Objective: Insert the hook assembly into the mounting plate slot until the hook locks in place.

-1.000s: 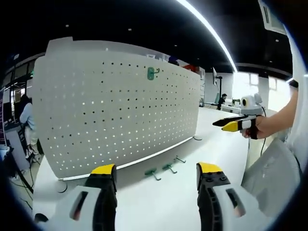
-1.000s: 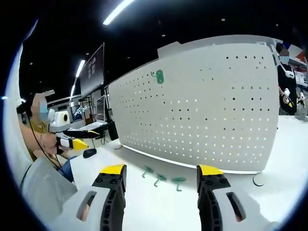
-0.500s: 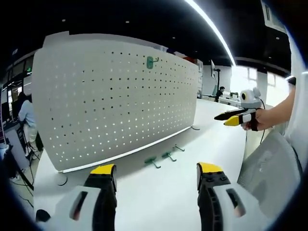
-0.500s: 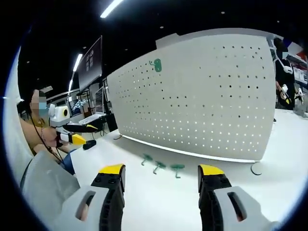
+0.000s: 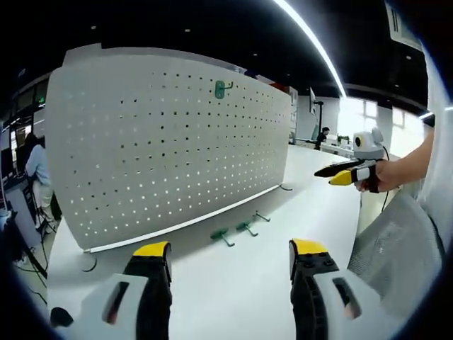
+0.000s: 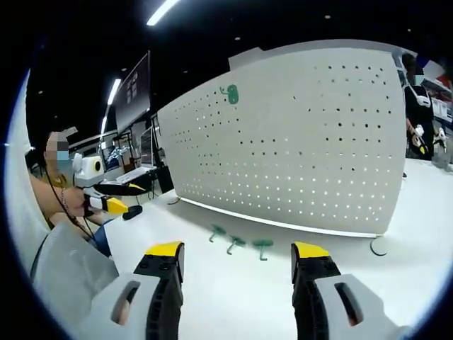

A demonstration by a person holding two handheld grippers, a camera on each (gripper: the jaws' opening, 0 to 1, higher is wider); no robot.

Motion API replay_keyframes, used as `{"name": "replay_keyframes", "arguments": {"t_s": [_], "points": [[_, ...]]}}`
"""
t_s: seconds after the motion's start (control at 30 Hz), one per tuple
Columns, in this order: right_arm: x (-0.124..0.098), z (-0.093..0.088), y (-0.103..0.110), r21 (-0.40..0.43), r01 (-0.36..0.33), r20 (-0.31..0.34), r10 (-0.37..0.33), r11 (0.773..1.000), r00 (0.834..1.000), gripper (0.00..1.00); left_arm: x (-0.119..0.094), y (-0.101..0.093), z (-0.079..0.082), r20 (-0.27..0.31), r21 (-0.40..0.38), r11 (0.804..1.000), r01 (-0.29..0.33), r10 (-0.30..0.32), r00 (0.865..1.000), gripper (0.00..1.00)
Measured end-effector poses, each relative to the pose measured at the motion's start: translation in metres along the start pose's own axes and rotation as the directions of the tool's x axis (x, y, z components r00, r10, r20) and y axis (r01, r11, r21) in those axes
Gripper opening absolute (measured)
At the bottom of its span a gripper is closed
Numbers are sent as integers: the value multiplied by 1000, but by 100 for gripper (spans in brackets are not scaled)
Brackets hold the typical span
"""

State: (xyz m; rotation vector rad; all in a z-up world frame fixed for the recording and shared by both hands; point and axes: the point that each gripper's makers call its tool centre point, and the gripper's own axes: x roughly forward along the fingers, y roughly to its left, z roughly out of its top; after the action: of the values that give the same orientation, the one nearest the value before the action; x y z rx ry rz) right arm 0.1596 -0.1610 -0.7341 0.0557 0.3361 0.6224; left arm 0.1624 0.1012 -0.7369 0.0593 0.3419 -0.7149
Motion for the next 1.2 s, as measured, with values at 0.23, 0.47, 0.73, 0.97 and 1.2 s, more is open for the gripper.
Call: {"name": "replay_keyframes", "arguments": {"t_s": [0.23,0.47,0.73,0.97,1.2], "points": [[-2,-3,2,-3,-2,-11,2,1000,1000,59,9,0,0,-16,25,999,23,-23,1000,69],[-5,-5,4,-3,-3,-17,3,1000,1000,59,20,-1,-1,-55,67,996,62,-59,997,69],[-8,-5,6,-1,-2,-18,2,1000,1000,59,38,9,-5,-126,98,989,112,-99,987,69],[-10,-7,4,3,2,-17,-2,1000,1000,59,53,15,-10,-192,119,980,159,-135,972,69],[-13,-8,6,-5,-2,-22,2,1000,1000,59,66,18,-14,-235,135,971,197,-162,958,69]]}}
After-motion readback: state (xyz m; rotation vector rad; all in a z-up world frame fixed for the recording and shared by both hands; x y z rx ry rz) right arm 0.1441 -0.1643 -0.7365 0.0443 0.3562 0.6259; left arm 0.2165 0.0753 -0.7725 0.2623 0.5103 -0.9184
